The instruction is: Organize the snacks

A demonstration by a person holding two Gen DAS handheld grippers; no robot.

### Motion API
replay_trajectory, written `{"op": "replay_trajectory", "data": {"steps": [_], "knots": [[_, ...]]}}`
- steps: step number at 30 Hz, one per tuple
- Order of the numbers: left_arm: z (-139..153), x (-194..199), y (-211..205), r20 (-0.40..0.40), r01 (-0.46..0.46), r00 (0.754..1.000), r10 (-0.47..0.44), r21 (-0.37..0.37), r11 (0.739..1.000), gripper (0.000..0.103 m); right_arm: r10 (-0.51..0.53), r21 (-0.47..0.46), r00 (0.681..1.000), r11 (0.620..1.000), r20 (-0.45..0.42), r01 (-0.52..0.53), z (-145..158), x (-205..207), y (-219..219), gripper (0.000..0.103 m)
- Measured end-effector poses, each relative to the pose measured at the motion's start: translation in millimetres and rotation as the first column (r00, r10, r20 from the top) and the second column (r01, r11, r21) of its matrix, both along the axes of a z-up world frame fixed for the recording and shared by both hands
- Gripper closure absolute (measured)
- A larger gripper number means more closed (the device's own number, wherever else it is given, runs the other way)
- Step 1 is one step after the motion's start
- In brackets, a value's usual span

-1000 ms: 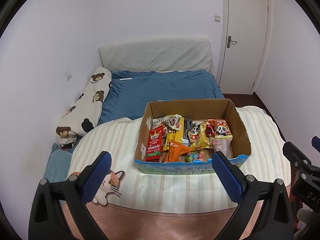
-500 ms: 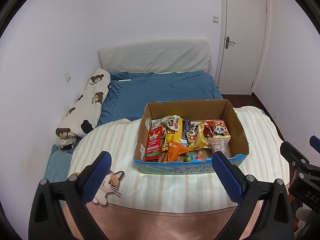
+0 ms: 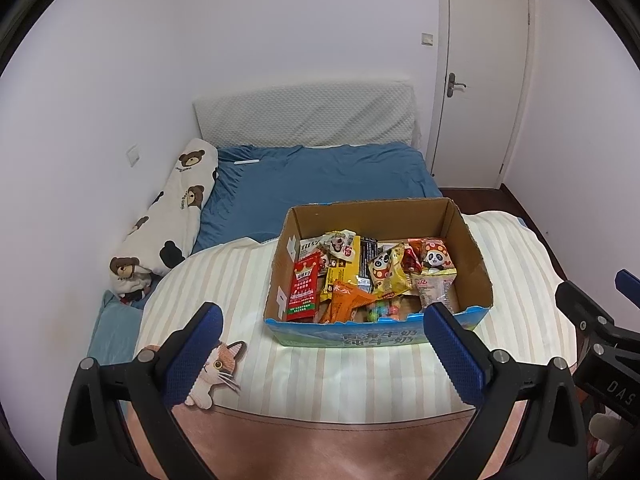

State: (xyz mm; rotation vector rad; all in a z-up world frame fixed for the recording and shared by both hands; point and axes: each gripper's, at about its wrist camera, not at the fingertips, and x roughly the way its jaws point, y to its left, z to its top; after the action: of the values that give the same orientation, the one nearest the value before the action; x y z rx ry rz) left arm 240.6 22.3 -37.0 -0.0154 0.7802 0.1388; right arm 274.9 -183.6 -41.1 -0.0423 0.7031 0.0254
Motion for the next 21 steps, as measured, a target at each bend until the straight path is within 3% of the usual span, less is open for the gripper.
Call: {"op": "replay_trajectory", "data": {"steps": [21], "knots": [[-3.4, -3.0, 1.1, -0.001, 0.000, 1.000, 0.000, -0.007, 1.000, 0.000, -0.005, 0.005, 1.000, 1.000, -0.004, 0.005, 3.7, -1.8, -2.9, 0.000]]}}
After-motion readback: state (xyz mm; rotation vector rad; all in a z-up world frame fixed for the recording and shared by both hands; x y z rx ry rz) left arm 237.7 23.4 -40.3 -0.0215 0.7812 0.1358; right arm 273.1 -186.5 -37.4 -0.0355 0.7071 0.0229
